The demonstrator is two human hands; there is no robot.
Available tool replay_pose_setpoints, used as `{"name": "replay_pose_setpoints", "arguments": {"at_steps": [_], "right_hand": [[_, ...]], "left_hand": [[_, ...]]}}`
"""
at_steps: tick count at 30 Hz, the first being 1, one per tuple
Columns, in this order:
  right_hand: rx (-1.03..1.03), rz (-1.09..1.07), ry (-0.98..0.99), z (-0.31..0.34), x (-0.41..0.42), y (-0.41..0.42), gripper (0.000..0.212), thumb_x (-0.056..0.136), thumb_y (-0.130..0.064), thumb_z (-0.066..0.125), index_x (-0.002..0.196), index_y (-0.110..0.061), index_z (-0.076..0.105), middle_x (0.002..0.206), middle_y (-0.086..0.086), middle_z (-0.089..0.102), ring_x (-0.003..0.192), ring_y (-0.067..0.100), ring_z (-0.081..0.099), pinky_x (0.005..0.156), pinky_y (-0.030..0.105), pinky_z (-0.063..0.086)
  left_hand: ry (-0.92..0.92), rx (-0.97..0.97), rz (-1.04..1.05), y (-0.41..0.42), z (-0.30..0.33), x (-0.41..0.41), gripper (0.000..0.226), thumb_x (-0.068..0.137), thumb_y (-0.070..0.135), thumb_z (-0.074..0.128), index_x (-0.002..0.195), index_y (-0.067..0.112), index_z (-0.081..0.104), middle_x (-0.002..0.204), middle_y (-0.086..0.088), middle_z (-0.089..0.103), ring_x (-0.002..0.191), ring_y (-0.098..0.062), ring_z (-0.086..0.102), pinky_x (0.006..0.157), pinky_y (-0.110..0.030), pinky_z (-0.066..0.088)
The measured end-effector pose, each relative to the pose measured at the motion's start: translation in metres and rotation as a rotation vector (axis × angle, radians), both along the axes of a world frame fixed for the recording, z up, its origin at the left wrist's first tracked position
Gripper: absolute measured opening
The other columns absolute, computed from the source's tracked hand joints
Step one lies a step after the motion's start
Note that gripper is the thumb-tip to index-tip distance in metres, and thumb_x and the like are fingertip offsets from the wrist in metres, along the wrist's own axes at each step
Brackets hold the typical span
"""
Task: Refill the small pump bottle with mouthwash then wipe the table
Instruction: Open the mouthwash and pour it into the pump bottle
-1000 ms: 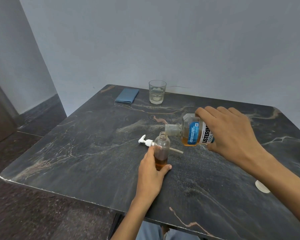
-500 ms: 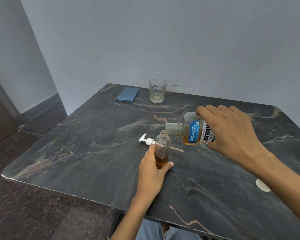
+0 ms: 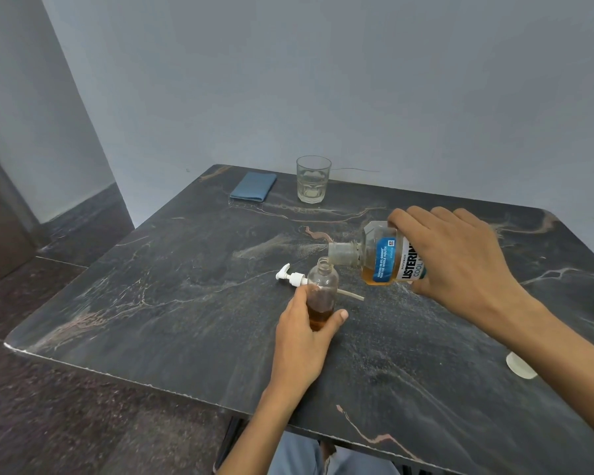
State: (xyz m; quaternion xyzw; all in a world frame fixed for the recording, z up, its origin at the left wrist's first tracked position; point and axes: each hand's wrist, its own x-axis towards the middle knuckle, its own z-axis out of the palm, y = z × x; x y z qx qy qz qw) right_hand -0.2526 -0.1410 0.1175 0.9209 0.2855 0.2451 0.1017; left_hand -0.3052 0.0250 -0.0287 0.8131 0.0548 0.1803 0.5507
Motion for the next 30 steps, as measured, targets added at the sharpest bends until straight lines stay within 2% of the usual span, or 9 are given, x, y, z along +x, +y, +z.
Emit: {"name": "replay_pose_setpoints", "arguments": {"at_steps": [6, 9, 15, 21, 30], "right_hand": [[-0.009, -0.010, 0.016, 0.0018, -0.0015, 0.0010, 0.076, 0.046, -0.030, 0.090, 0.110, -0.018, 0.052, 0.098, 0.004, 0.064, 0.079, 0.022, 0.058, 0.068, 0.030, 0.041], [-0.023, -0.019, 0.024, 0.0022, -0.0022, 0.0013, 0.075, 0.050, -0.032, 0.089, 0.113, -0.019, 0.050, 0.102, 0.003, 0.063, 0.083, 0.022, 0.057, 0.071, 0.031, 0.042], [-0.021, -0.025, 0.021, 0.0026, -0.0024, 0.0018, 0.075, 0.049, -0.032, 0.089, 0.112, -0.019, 0.051, 0.100, 0.004, 0.063, 0.081, 0.022, 0.058, 0.069, 0.031, 0.043], [-0.038, -0.032, 0.015, 0.0025, -0.0020, 0.0007, 0.073, 0.048, -0.029, 0.089, 0.110, -0.020, 0.050, 0.097, 0.002, 0.062, 0.078, 0.021, 0.055, 0.067, 0.027, 0.029], [-0.040, -0.034, 0.020, 0.0030, -0.0020, 0.0018, 0.075, 0.047, -0.031, 0.090, 0.110, -0.020, 0.050, 0.097, 0.002, 0.063, 0.078, 0.020, 0.056, 0.066, 0.028, 0.037]], "left_hand": [[-0.022, -0.014, 0.010, -0.0016, 0.0027, -0.0016, 0.039, 0.079, 0.065, 0.050, 0.101, 0.033, 0.053, 0.086, 0.014, 0.058, 0.076, 0.001, 0.052, 0.065, -0.014, 0.035], [-0.022, -0.004, 0.013, -0.0014, 0.0027, -0.0017, 0.041, 0.080, 0.069, 0.045, 0.100, 0.034, 0.052, 0.082, 0.014, 0.056, 0.073, 0.002, 0.050, 0.063, -0.013, 0.034], [-0.023, 0.000, 0.010, -0.0010, 0.0018, -0.0011, 0.043, 0.080, 0.069, 0.043, 0.101, 0.033, 0.053, 0.082, 0.015, 0.055, 0.072, 0.001, 0.049, 0.063, -0.013, 0.034], [-0.038, 0.007, 0.000, -0.0004, 0.0016, -0.0008, 0.035, 0.083, 0.064, 0.046, 0.097, 0.033, 0.052, 0.079, 0.013, 0.056, 0.071, 0.002, 0.050, 0.063, -0.009, 0.037], [-0.013, 0.021, 0.006, 0.0001, 0.0005, -0.0004, 0.035, 0.081, 0.064, 0.046, 0.101, 0.034, 0.050, 0.084, 0.013, 0.057, 0.074, 0.000, 0.051, 0.062, -0.012, 0.036]]}}
